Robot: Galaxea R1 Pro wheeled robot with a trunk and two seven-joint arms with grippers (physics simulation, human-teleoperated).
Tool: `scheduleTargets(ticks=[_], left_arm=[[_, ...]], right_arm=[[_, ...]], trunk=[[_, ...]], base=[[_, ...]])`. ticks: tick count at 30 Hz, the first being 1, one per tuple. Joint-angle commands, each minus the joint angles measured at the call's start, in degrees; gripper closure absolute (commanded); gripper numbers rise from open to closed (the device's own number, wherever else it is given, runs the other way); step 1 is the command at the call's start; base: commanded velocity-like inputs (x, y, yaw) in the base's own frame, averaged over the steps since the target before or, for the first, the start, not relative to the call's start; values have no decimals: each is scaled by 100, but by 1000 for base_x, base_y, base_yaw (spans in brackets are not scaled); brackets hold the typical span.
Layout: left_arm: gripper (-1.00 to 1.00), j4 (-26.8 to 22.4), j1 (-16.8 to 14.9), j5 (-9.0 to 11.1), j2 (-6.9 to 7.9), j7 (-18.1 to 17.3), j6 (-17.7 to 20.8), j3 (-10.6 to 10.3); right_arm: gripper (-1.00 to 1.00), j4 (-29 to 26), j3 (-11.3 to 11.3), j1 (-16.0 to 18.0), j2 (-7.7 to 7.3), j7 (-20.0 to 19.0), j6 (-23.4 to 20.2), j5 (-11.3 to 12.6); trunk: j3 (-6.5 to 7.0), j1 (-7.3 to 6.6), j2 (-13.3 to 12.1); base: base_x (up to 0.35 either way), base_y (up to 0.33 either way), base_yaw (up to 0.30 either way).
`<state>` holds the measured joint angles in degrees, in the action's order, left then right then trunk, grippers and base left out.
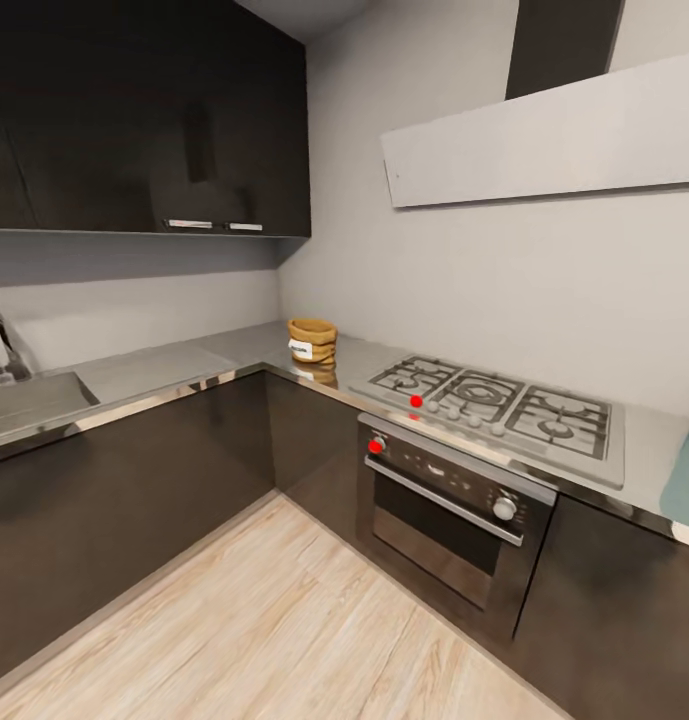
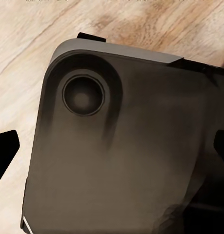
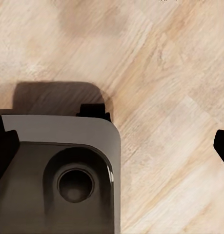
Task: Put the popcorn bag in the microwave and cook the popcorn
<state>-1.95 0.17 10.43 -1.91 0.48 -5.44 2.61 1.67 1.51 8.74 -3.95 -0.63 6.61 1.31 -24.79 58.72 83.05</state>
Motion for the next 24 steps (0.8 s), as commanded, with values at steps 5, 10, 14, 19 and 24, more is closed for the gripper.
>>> scheduleTargets(ticks=[5,10,14,19,24], left_arm=[[-100,-5,2,47,-2,5,26,20],[-100,-5,1,54,-2,5,49,20],[-100,-4,1,56,-2,5,59,20],[-100,-3,1,56,-2,5,56,12],[-100,-5,1,54,-2,-19,52,13]], right_arm=[[-100,18,16,8,8,-11,34,7],[-100,18,16,8,8,-12,34,9],[-100,18,16,7,8,-22,34,2],[-100,18,16,7,16,-40,34,-197],[-100,18,16,7,17,-59,29,-234]], trunk=[[-5,0,3],[-5,0,3],[-5,0,3],[-5,0,3],[-5,0,3]], base=[[249,0,0],[322,0,0],[324,0,0],[325,0,0],[325,0,0]])
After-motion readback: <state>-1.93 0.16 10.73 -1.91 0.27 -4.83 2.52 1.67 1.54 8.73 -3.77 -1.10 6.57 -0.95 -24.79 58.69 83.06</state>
